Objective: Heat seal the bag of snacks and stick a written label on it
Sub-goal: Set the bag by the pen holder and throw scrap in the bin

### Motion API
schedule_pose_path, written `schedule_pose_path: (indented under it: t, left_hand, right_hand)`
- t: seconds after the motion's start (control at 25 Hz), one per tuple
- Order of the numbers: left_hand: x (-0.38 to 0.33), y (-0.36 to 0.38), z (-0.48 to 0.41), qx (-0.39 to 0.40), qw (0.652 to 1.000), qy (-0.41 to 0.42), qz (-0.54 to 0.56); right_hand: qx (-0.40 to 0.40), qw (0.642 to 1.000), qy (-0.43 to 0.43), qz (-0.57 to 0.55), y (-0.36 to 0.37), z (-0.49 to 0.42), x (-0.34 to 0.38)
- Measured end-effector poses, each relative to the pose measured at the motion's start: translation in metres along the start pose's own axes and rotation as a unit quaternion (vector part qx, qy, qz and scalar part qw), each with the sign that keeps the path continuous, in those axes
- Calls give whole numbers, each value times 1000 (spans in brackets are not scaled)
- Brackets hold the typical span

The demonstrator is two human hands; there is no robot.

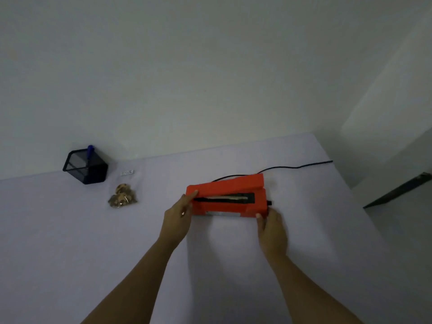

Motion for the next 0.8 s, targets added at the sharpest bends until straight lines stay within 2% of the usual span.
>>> schedule_pose_path:
  t: [0.2, 0.36, 0.64, 0.8]
  left_hand:
    - [-5, 1, -70, -20, 999, 12, -41]
    - [-4, -2, -120, -24, 999, -9, -48]
    - [-9, 0, -155, -37, 999, -11, -17]
    - [-12, 3, -153, -10, 999, -7, -39]
  right_hand:
    - [21, 998, -56, -30, 23, -86, 22]
    - [32, 996, -74, -31, 40, -146, 43]
    - [48, 995, -89, -9, 48, -192, 53]
    - [65, 994, -82, -1, 47, -184, 58]
Point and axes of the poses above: each hand's wrist, its own z-axis away from the middle knuckle, its own y-axis out of the palm, x = y × z, the point moved 9 cm from there along -z, towards the middle knuckle, and after that the axes turned 1 degree about x, right-handed, at the moved point
